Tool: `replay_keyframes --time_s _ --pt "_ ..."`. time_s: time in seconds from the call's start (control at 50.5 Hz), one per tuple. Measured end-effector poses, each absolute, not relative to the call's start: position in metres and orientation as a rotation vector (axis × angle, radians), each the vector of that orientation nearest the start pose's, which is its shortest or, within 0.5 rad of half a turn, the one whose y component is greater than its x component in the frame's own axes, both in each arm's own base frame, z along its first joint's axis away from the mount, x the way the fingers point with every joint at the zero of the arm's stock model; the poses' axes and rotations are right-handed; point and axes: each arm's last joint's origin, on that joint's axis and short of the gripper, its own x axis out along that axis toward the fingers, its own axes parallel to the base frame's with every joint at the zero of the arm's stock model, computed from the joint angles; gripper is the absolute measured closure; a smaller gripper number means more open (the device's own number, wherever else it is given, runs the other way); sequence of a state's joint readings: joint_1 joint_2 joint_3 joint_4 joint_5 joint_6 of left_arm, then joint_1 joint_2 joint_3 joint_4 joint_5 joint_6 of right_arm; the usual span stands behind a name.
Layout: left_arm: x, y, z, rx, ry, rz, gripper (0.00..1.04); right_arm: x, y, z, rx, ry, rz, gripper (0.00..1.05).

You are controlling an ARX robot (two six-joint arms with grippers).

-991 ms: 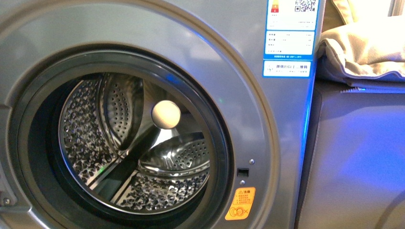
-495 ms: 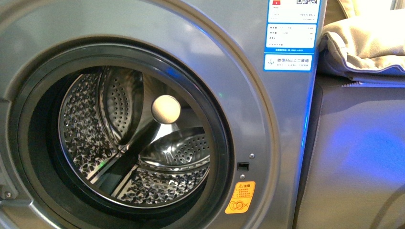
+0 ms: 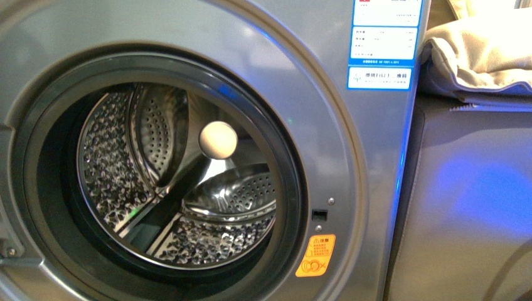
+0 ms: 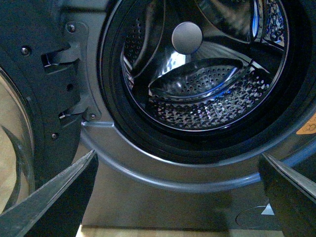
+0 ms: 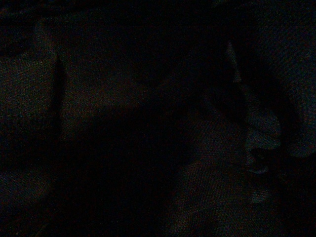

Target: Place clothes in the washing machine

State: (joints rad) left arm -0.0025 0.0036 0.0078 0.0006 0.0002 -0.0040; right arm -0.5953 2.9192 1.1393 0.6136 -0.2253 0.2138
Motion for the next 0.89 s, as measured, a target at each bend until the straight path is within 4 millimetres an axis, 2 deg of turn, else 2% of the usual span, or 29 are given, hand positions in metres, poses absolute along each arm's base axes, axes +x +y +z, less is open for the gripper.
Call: replay_keyframes --time_s 0.218,0.258,0.416,0.654,0.733,0.892 --pt "0.097 0.0 0.166 -0.004 -0.005 -0.003 0.07 0.269 -0.175 -0.183 0.623 1.047 -0.439 0.08" --pt "0.097 0.0 0.166 -0.004 -0.005 -0.003 0.07 0.268 -0.175 -0.183 0.616 1.046 -0.447 0.11" --pt "0.097 0.0 0.166 -0.004 -0.005 -0.003 0.07 0.264 -0.18 -0.182 0.605 1.034 -0.483 0.38" --pt "0.097 0.0 0.166 -0.004 -0.005 -0.003 0.07 0.255 -0.182 -0.161 0.632 0.967 -0.518 0.88" --pt "0.097 0.0 0.166 -0.004 -0.005 -0.003 0.07 0.253 -0.179 -0.144 0.639 0.933 -0.501 0.95" --pt "0.097 0.0 0.166 -0.004 -0.005 -0.003 0.07 0.256 -0.182 -0.105 0.625 0.836 -0.466 0.96"
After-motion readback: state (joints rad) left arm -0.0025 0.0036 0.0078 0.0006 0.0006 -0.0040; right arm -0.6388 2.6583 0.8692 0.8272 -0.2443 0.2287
